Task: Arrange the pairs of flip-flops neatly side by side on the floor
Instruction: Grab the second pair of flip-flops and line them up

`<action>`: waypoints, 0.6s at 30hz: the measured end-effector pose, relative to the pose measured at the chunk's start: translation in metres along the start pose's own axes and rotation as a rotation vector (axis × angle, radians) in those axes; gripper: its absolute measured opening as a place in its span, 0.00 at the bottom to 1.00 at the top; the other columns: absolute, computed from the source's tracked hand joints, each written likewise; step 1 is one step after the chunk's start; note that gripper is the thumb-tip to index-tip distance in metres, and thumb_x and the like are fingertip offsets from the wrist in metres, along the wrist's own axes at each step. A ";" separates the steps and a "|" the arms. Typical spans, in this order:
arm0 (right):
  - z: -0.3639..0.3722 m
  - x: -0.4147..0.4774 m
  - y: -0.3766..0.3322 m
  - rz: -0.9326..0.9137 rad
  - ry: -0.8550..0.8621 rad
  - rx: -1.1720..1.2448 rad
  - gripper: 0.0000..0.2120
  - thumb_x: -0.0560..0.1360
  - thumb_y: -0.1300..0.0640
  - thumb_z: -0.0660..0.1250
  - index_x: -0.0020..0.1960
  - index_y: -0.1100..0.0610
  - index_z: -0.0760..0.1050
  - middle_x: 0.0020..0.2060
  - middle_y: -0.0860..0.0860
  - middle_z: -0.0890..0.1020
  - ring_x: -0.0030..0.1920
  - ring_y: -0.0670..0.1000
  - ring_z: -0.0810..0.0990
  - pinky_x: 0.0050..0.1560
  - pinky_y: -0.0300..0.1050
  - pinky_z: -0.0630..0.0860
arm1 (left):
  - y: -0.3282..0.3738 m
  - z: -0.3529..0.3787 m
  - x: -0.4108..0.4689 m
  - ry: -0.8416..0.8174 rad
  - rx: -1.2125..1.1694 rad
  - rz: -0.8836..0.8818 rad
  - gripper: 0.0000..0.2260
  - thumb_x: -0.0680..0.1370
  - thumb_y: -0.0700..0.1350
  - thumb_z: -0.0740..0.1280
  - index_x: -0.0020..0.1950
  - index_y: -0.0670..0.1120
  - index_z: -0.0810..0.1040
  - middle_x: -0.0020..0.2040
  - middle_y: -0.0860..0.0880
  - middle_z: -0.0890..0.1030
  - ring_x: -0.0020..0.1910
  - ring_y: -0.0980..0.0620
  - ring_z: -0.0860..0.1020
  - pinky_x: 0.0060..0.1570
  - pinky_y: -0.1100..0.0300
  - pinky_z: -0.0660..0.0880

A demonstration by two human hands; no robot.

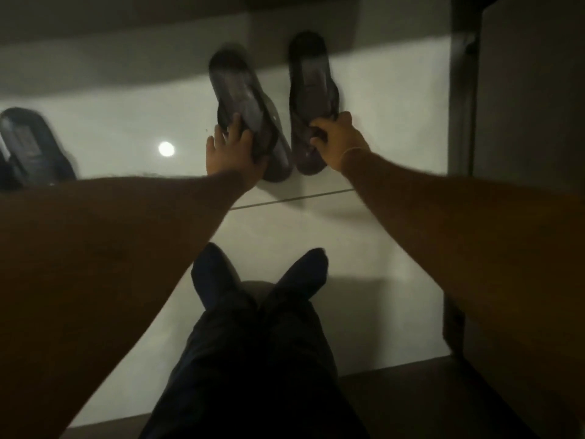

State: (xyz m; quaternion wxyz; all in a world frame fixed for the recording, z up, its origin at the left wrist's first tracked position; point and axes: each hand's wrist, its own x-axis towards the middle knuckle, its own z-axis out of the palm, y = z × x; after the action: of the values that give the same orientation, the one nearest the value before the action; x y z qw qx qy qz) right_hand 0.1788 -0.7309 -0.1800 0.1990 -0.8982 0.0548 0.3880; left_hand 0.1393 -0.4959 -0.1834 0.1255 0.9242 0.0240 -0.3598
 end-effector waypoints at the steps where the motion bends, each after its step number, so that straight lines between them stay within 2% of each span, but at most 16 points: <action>1: 0.010 -0.005 -0.002 0.004 0.015 0.014 0.19 0.83 0.47 0.67 0.73 0.45 0.75 0.77 0.58 0.64 0.66 0.67 0.78 0.75 0.55 0.72 | -0.004 0.001 -0.006 0.001 0.020 0.015 0.30 0.84 0.61 0.65 0.83 0.49 0.67 0.90 0.44 0.54 0.86 0.29 0.54 0.84 0.35 0.56; 6: 0.050 -0.019 -0.005 0.006 0.034 0.045 0.14 0.81 0.46 0.69 0.65 0.43 0.79 0.82 0.54 0.58 0.65 0.65 0.79 0.72 0.56 0.74 | -0.017 0.008 -0.026 0.013 0.040 0.054 0.28 0.85 0.58 0.66 0.83 0.51 0.69 0.90 0.45 0.55 0.87 0.29 0.52 0.85 0.37 0.55; 18: 0.064 -0.027 -0.007 0.002 0.052 -0.033 0.13 0.82 0.44 0.67 0.66 0.44 0.75 0.82 0.55 0.57 0.64 0.65 0.79 0.70 0.61 0.76 | -0.025 0.016 -0.032 0.004 0.077 0.075 0.29 0.85 0.58 0.67 0.85 0.52 0.67 0.90 0.45 0.51 0.87 0.28 0.49 0.86 0.37 0.50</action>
State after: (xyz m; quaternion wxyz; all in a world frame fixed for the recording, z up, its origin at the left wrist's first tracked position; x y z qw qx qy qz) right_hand 0.1186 -0.7009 -0.1978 0.1821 -0.9111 0.0545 0.3658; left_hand 0.1018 -0.4744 -0.1780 0.1032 0.9293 -0.0243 -0.3537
